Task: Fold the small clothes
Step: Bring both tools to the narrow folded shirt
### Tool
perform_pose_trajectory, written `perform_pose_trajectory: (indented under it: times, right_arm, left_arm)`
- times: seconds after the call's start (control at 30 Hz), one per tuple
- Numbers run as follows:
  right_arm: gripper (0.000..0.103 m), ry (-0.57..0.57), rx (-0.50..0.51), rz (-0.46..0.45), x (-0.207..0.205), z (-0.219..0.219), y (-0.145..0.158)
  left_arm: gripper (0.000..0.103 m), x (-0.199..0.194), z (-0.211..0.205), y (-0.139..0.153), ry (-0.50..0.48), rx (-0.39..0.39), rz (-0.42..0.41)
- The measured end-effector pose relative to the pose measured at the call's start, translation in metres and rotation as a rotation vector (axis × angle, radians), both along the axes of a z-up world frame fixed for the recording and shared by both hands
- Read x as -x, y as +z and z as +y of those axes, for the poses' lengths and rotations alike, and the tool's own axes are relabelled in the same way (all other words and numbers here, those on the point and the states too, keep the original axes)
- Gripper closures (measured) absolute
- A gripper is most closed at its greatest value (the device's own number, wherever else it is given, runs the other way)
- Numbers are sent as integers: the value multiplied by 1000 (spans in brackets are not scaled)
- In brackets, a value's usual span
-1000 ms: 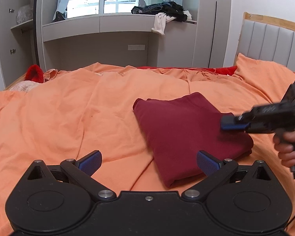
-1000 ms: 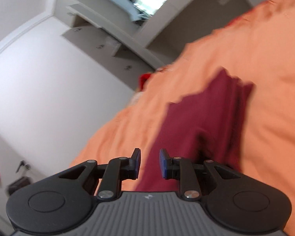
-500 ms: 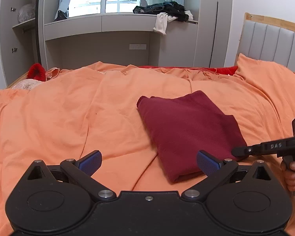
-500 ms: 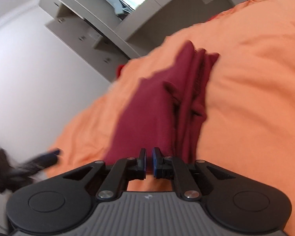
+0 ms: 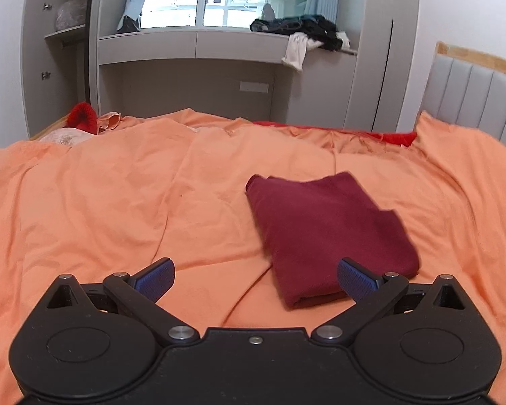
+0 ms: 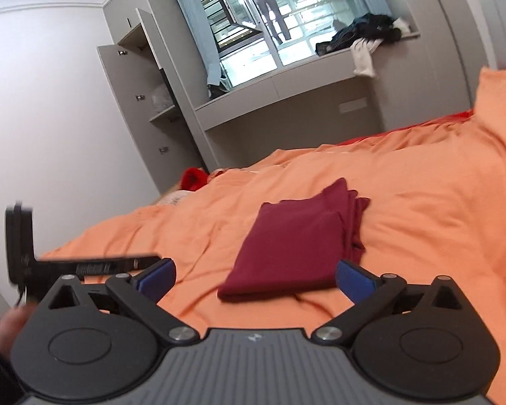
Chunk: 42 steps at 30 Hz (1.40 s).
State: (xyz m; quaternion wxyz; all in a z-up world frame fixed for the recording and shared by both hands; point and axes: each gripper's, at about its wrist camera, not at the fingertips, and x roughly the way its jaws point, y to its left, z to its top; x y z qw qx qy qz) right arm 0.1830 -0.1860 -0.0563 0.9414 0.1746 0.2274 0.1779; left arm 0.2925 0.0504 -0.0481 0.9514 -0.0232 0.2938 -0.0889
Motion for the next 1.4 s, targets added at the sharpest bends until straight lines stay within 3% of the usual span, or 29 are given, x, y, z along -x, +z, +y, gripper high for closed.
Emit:
perform_pose_trajectory:
  times: [0.1,0.2,0.27,0.37,0.57,0.77,0.87,1.0,1.13,1.3,1.4]
  right_arm:
    - [0,-24,32,22,27,4,9]
    - [0,-22,31,34,45,6,22]
    - [0,-5,9,17,58,3,32]
    - [0,31,-6,-47,74,-5,49]
    - [0,8,-10,-115,82,-18,68]
    - [0,30,-1,-113,69,-30,63]
    - [0,49,17,-89,50,-38,64]
    - [0,71,53,-51,11,-47,68]
    - [0,99,78,19,-47,-52,58]
    - [0,173,-107,166,-132,-70,20]
    - [0,187,-152,251,-182,-78,-8]
  left_arm:
    - [1,14,0,13,15,22,-14]
    - [1,28,-6,25,-8,-20,-23]
    - [1,41,-13,34,-11,-59,-52]
    - [1,58,-15,45,-31,-34,-73]
    - [0,85,-21,65,-33,58,-133]
    - [0,73,-39,62,-46,-11,-113]
    - [0,58,-36,54,-86,35,-78]
    - [0,24,-28,41,-75,30,-50]
    - [0,-25,-14,15,-53,85,44]
    - [1,-81,-11,-25,-47,141,163]
    - [1,-111,-9,-51,-33,187,235]
